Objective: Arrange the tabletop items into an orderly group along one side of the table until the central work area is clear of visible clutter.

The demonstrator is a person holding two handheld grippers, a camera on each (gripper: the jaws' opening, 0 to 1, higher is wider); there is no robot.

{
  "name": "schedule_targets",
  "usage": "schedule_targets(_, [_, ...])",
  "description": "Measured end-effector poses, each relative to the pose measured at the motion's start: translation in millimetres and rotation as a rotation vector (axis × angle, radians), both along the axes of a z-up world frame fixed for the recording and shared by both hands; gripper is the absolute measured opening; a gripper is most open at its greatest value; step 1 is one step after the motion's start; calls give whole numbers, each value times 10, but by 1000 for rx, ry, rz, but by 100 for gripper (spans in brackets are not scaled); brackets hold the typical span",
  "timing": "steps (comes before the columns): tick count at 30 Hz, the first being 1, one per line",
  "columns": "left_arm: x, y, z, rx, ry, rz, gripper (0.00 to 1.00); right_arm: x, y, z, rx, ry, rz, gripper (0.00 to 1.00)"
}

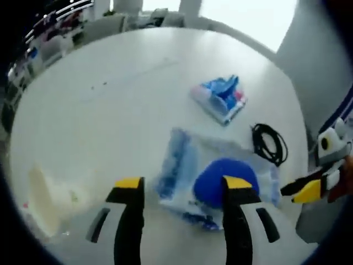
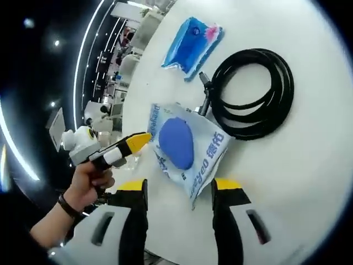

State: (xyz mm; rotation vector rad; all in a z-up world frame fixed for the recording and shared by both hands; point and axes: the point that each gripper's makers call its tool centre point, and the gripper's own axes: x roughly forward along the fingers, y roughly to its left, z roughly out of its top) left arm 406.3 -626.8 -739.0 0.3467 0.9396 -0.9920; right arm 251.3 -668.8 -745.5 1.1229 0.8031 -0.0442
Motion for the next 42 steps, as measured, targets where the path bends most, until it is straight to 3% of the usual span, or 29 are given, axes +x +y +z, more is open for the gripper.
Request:
schedule_targets(3, [36,-3,-68,12,19,15,42,11,-5,-62,10,24,2,43])
schedule_targets(5, [7,35,-128,42,51,26,22,54,-34,-45,34,12,-12,36])
schedule_targets(6, [17,73,-161,72,40,23,18,50,-52,-66,15,21,-5,35])
schedule_targets(7, [76,83,-152,83,-10,7,16,21,-73,-130,-28,40,27,32])
schedule_targets(9, [37,47,-158,57,21,14,16,20,-35,-176,-17,56,33,26])
schedule_targets(10, [53,60,-170,63,19,20,14,-16,-2,-212,17,93,24,21])
schedule_targets(12, [53,89,-180,73,34,54,7,-2,-4,-217,35,84,-2,13])
schedule_targets(13, [2,111,-202,69,107,138,6,-13,-9,-211,26,77,-10,5])
schedule_targets(15, [3,135,-194,71,109,162,5,-26,8,-228,-12,75,8,3])
schedule_targets(19, [-65,238,-136,127,73,123,2,-34,1,-155,-15,69,1,0])
schedule_targets(22, [-83,290,-47,109,40,120,0,27,-74,-90,-105,39,34,0])
schedule_targets(24, [-25,370,78,51,20,207,0,131,-101,-18,-137,18,79,0])
schedule_targets(29, [-8,583,189,25,17,271,0,435,-260,203,-205,-38,131,0])
schedule_targets(32, [27,667,268,-14,14,350,0,673,-333,323,-258,-72,194,0])
schedule_targets(36, [68,726,346,-88,23,477,0,857,-398,378,-281,-83,217,0])
schedule_targets(42, [107,778,323,-124,33,625,0,1064,-427,332,-319,-73,277,0])
